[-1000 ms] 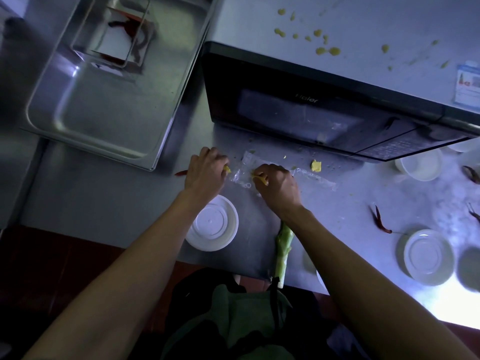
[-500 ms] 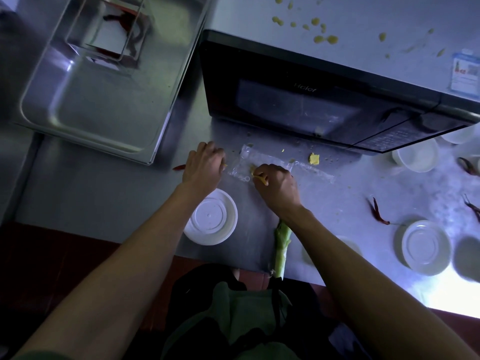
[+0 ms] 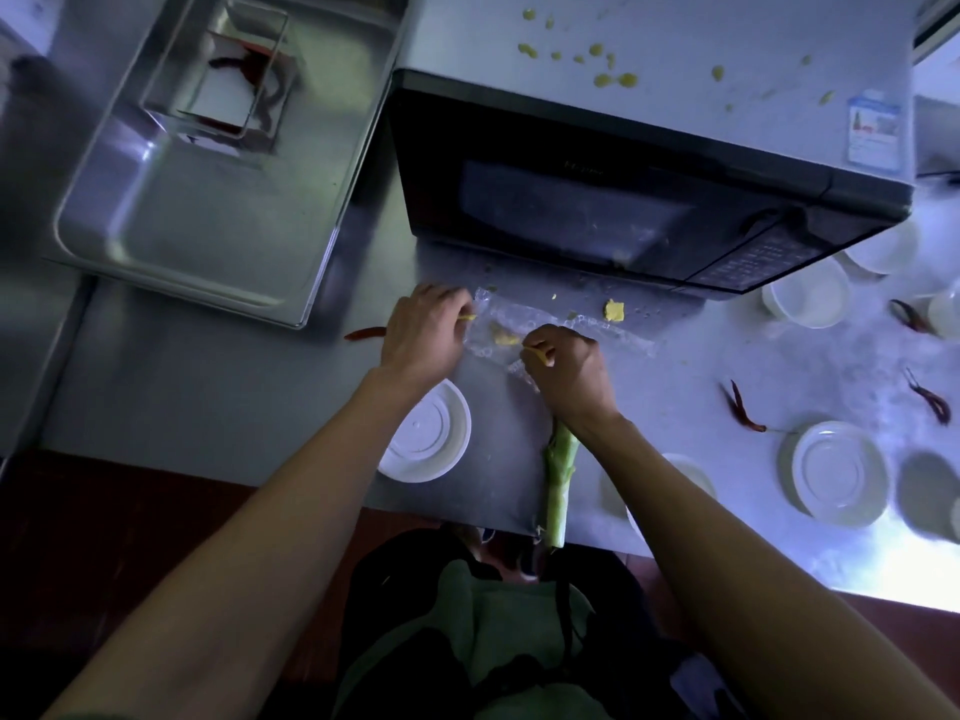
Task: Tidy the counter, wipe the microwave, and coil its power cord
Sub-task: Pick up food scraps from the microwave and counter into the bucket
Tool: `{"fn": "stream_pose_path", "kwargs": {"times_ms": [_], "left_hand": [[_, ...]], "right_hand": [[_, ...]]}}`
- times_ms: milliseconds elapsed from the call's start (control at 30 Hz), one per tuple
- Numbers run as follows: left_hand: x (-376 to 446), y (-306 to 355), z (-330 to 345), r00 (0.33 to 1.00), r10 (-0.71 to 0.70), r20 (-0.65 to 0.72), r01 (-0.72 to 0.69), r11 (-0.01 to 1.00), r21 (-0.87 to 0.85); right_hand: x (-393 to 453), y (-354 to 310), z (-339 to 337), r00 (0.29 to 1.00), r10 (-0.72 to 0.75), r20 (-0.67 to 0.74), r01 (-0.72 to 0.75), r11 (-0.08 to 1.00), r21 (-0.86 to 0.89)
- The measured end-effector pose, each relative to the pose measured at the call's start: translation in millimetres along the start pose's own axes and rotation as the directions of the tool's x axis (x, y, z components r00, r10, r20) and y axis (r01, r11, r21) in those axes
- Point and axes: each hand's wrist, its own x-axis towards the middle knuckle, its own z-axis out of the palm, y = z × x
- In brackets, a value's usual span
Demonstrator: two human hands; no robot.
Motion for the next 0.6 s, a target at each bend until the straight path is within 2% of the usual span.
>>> {"fn": "stream_pose_path", "kwargs": {"times_ms": [267,433,600], "left_hand": [[-3.4,80.5,18.1,0.979,0.192,0.060,-0.189,0.980,-0.063],[-16.6,151.9,40.2,0.939,0.332,0.094,-0.325,0.942,-0.082],[-51.7,230.9,69.2,0.868,0.473,0.151,-0.465,0.881,-0.083]], "right_hand": [[-30.6,42.4,-47.5,0.983,0.108,-0.147,-0.097,0.992,0.077],[-82.0,90.8,-92.6,0.947,0.202,-0.250,-0.174,0.976,0.132],[-156.7,145.4,-128.1,0.881,0.273,-0.386,-0.223,0.960,0.170]]}}
